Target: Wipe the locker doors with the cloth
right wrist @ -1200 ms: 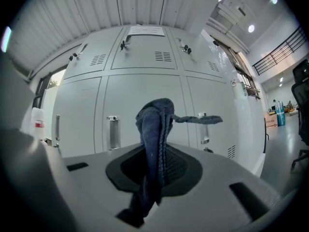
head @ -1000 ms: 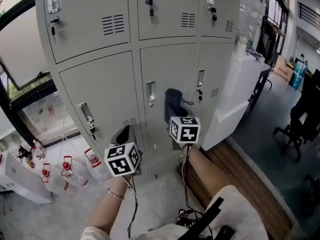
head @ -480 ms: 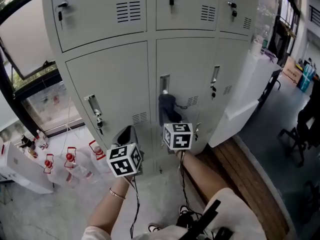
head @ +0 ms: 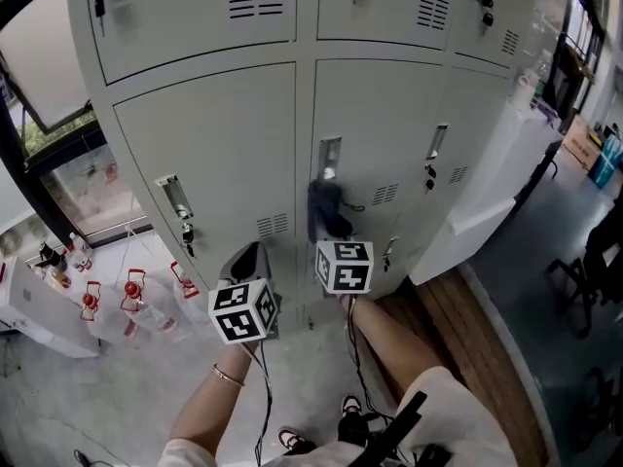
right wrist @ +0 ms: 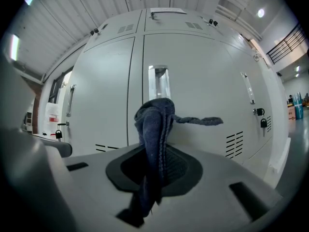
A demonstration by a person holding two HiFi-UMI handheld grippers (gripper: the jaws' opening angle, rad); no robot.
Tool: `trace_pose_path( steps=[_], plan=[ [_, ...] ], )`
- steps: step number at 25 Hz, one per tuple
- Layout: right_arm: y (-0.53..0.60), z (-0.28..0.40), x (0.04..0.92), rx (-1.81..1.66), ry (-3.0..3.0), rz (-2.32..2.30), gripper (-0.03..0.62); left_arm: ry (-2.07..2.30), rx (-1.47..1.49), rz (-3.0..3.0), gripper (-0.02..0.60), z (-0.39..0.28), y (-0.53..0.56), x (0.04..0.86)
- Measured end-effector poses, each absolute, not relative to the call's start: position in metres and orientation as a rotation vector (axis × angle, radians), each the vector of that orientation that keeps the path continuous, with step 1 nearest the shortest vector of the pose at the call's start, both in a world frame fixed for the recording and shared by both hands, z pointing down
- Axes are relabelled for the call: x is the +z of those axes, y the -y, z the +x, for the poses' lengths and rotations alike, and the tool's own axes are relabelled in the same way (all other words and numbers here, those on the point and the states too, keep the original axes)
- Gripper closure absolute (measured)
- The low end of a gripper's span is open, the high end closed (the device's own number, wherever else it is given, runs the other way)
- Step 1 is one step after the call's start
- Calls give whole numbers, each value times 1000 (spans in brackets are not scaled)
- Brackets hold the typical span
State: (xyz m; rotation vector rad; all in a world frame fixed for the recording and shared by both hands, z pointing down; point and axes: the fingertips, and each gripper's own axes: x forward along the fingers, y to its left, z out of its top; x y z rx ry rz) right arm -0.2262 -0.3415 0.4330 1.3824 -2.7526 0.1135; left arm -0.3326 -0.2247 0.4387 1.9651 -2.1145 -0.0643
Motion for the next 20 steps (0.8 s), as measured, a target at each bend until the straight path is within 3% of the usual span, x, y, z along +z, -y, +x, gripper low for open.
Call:
trace_pose_path(
  steps=[20],
  plan=[
    [379, -184, 435, 78, 2818, 1360, 545, 2089, -41, 1969, 572, -282, 259, 454]
  ],
)
